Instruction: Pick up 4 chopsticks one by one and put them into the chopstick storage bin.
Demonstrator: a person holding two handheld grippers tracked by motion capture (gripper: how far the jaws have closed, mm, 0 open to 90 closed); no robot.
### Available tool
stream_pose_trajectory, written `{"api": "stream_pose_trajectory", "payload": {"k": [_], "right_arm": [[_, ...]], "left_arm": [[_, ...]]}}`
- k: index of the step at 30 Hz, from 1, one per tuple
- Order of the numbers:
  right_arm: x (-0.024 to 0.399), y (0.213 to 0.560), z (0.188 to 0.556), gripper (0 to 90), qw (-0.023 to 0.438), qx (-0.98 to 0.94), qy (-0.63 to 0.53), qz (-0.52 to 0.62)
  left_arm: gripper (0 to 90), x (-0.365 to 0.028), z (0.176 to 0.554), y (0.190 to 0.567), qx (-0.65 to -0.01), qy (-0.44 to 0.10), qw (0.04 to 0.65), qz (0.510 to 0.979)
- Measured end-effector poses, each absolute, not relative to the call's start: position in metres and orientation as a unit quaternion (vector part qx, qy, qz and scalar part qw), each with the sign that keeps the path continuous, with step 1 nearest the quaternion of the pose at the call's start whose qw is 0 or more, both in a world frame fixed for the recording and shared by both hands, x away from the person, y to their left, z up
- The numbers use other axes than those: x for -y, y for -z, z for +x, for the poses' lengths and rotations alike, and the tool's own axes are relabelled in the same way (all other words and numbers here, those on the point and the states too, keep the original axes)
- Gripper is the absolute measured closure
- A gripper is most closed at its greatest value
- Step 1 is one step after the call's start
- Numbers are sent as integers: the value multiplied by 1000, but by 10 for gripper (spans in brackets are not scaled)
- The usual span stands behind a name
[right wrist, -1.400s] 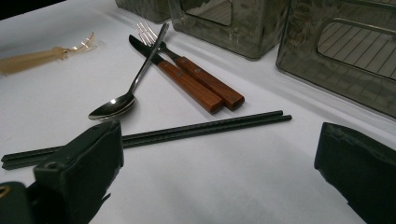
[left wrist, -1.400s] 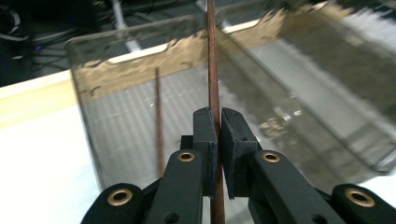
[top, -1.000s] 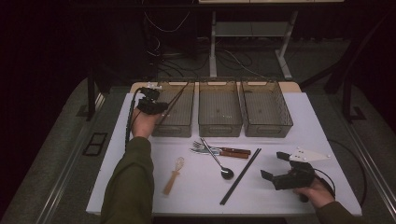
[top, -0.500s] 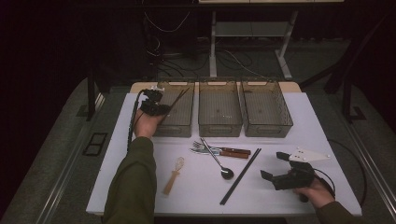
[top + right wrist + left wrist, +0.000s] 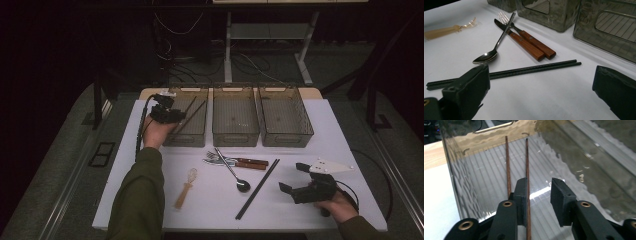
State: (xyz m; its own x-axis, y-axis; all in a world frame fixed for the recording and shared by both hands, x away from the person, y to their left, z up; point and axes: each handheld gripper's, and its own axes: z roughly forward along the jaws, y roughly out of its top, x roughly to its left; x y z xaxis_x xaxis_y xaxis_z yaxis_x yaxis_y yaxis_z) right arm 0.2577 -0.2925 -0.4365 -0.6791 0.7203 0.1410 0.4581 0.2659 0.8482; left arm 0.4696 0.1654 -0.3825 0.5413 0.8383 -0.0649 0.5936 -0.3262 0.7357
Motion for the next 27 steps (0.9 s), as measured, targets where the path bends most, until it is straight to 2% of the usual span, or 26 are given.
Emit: {"api": "stream_pose_trajectory", "payload": {"k": [7, 27], "right_arm": [[292, 437, 258, 14, 138, -783, -475, 377], [292, 437, 258, 14, 138, -782, -475, 379]], "left_arm": [[562, -164, 462, 373, -428, -146, 393, 800], [403, -165, 416, 357, -373, -126, 442, 806]]}}
